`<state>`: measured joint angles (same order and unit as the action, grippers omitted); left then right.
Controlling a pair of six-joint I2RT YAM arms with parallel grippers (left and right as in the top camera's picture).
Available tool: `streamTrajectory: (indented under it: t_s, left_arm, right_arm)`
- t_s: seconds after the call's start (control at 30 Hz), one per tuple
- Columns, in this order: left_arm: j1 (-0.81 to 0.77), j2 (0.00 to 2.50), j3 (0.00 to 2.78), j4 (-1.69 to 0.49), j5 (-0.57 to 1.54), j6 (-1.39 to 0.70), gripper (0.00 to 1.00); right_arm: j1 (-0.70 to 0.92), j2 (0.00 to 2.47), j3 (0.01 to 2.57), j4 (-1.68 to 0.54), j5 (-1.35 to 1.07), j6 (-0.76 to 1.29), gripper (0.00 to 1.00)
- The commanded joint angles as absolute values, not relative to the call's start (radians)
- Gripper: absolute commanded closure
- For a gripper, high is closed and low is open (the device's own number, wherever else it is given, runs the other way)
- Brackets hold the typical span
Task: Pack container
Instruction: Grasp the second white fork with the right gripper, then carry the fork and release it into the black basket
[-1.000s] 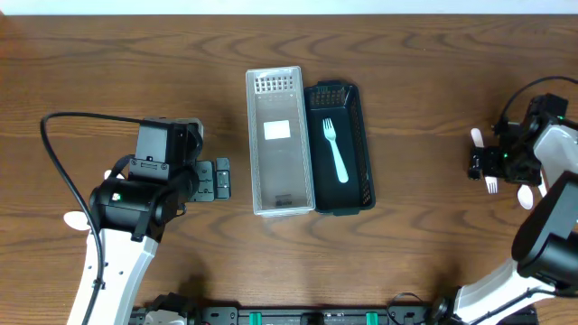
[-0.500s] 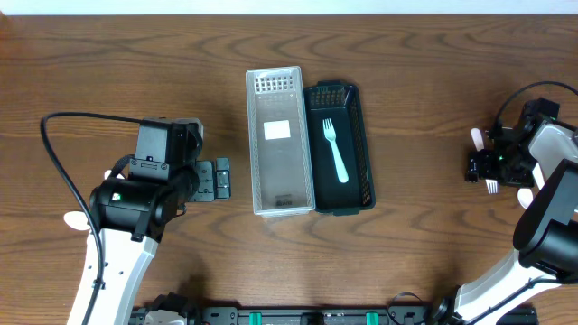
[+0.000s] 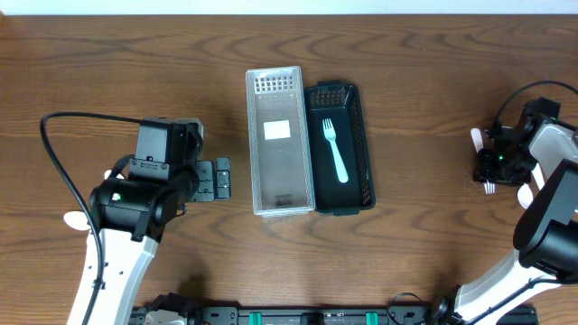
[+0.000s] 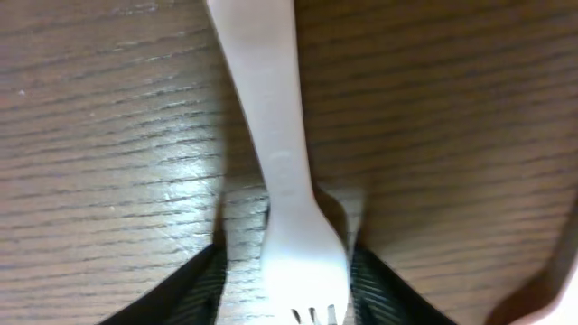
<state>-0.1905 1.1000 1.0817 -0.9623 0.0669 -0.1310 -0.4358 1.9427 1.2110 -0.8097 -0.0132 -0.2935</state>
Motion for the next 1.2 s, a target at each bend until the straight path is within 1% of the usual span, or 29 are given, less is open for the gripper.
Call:
streamTrajectory:
  t_s: [0.0,0.13,0.33,0.43,0.5,0.67,0.73,0.93,1.0,1.17]
  left_arm:
    - [-0.186,1.104,1.09,-0.965,0.052,-0.129,0.02]
    - [-0.186,1.104,1.09,-0.965,0.052,-0.129,0.02]
    - [-0.186,1.104,1.09,-0.965,0.052,-0.129,0.02]
    - [-0.186,1.104,1.09,-0.965,0.052,-0.129,0.02]
    - [-0.186,1.104,1.09,-0.965,0.052,-0.129,0.02]
    - [-0.186,1.104,1.09,-0.965,0.052,-0.129,0.02]
    - [-0.186,1.104,1.09,-0.965,0.052,-0.129,0.02]
    - [-0.186,1.104,1.09,-0.965,0.052,-0.129,0.02]
    - [-0.186,1.104,1.09,-0.965,0.052,-0.129,0.02]
    - [-0.186,1.104,1.09,-0.965,0.052,-0.129,0.02]
  right_arm:
    - [-0.444,1.982,1.207,-0.81,-0.078,-0.293,0.58]
    - [-0.444,1.982,1.207,-0.811,-0.083,-0.293,0.66]
    - [-0.443,1.982,1.207,-0.81,-0.086,-0.292,0.75]
    - [-0.438,1.982,1.207,-0.809,-0.087,-0.292,0.77]
    - [-0.432,1.982,1.207,-0.807,-0.087,-0.287,0.82]
    - [-0.407,1.977,1.223,-0.81,-0.088,-0.253,0.96]
    - [-0.388,1.967,1.25,-0.835,-0.088,-0.234,0.99]
    - [-0.28,1.897,1.422,-1.001,-0.087,-0.138,0.99]
    - [-0.22,1.863,1.499,-1.062,-0.087,-0.076,0.99]
    - [-0.065,1.793,1.62,-1.125,-0.087,0.084,0.99]
